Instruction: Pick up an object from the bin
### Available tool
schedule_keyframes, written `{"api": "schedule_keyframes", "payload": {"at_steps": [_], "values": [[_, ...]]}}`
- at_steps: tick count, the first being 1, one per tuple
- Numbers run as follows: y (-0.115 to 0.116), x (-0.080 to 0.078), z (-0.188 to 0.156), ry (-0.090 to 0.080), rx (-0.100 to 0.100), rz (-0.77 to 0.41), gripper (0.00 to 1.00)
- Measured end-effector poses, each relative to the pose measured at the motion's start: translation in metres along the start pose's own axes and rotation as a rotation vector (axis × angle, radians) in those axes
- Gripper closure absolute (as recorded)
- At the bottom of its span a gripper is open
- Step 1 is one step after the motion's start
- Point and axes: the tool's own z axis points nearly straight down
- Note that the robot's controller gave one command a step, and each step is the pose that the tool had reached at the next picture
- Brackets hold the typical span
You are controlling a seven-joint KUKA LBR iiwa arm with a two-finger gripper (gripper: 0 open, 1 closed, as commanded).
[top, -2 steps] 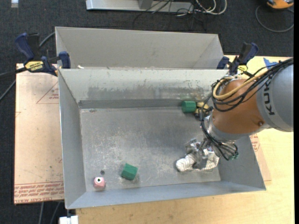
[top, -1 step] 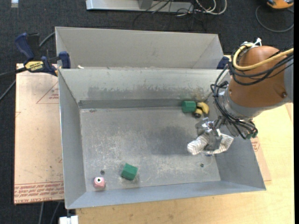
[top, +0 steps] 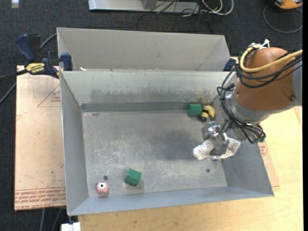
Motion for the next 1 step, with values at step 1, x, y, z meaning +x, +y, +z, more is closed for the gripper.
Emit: {"api": "schedule_keyframes", "payload": {"at_steps": [1], "values": [[-0.0009,-0.0131,-0.1468,-0.005,0.001,0.056,1.00]]}}
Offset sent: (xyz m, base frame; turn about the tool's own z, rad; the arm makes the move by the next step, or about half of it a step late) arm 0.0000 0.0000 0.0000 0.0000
